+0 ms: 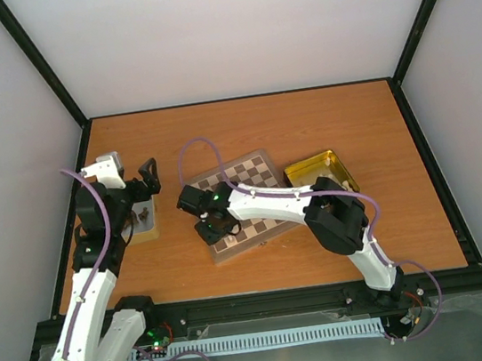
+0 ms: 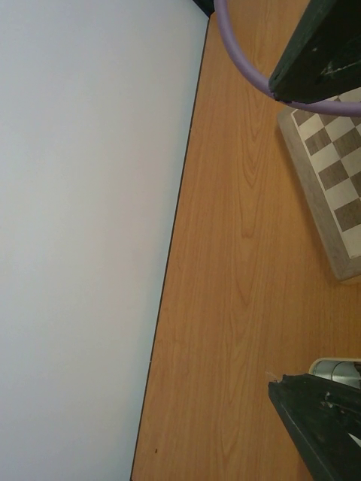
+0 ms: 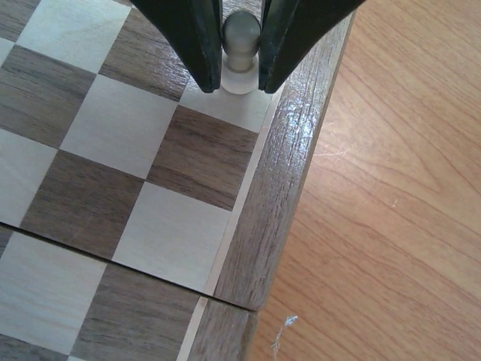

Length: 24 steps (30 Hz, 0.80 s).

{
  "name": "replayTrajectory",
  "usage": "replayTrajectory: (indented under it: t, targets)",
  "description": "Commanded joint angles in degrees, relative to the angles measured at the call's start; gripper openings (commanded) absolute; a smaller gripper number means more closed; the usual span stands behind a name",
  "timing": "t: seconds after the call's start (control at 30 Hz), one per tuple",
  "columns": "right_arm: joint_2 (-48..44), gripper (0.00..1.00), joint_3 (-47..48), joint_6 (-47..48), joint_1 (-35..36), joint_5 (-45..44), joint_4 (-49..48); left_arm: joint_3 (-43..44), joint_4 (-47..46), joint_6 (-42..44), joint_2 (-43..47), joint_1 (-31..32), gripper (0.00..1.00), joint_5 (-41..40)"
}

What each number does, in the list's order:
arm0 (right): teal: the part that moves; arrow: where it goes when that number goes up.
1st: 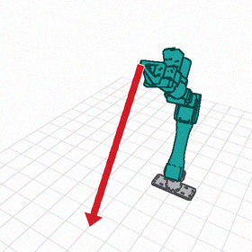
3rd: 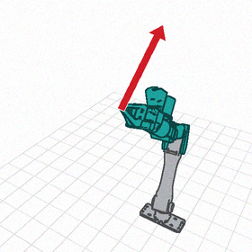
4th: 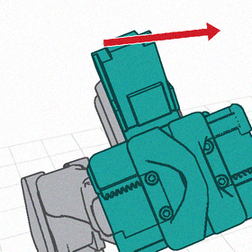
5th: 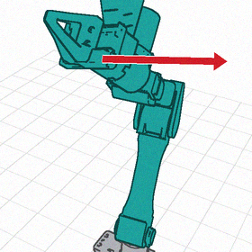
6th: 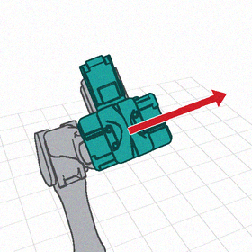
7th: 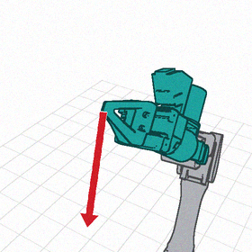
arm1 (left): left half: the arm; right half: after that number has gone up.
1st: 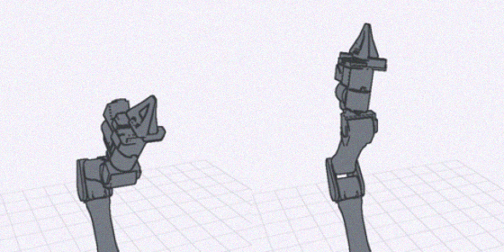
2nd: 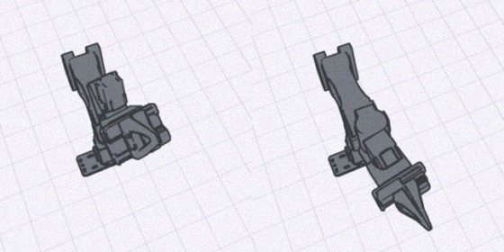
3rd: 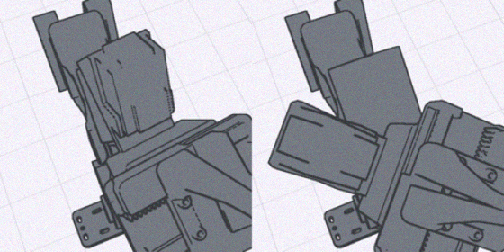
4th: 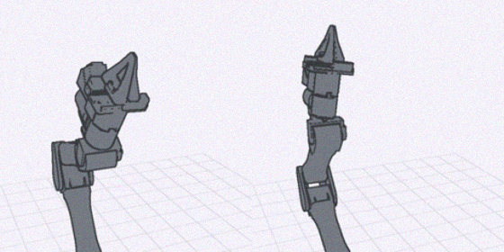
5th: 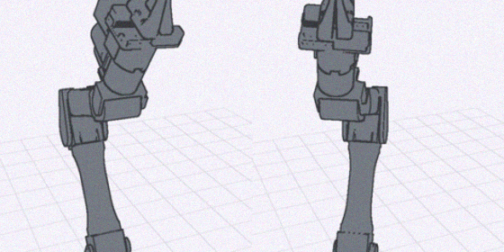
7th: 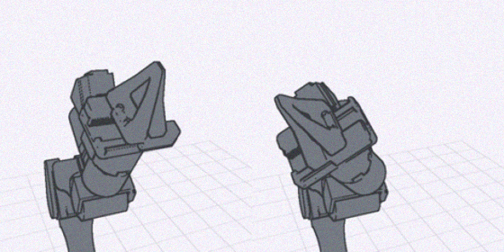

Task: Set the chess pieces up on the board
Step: Place the chess piece on the chessboard, then pick up the chess piece from the storage box.

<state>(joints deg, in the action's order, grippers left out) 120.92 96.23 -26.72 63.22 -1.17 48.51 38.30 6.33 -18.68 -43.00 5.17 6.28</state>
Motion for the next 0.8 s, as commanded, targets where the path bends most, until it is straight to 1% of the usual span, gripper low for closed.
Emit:
replayTrajectory:
  t: [0.0,0.13,0.2,0.33,0.43,0.53,0.7,0.77]
  targets:
    - [1.17,0.18,1.9,0.65,0.4,-1.37,1.21,2.21,0.34,-0.75,0.71,0.19,1.0,-1.62]
    - [0.71,0.28,2.8,0.61,0.41,-0.61,1.31,2.24,0.38,-0.67,0.78,0.19,1.0,-1.8]
    - [-0.17,0.31,3.01,0.44,0.38,0.08,0.79,2.22,0.31,-0.65,0.82,0.2,1.0,-1.86]
    - [-3.56,0.33,2.24,-0.56,-0.04,-0.89,-0.94,2.35,0.48,-0.7,0.94,0.19,1.0,-2.14]
    - [-8.19,0.33,-0.84,-2.9,-1.92,-2.93,-3.08,2.3,0.54,-0.69,1.07,0.19,1.0,-2.28]
    - [-14.0,0.33,-6.1,-5.67,-5.13,-6.62,-5.38,2.32,0.71,-0.66,1.25,0.22,1.0,-2.62]
    - [-25.09,0.32,-18.0,-9.26,-14.81,-12.47,-8.58,2.26,0.57,-0.67,1.26,0.19,1.0,-2.26]
    - [-28.08,0.32,-22.13,-9.38,-19.45,-14.14,-8.48,2.22,0.52,-0.76,1.18,0.19,1.0,-2.07]
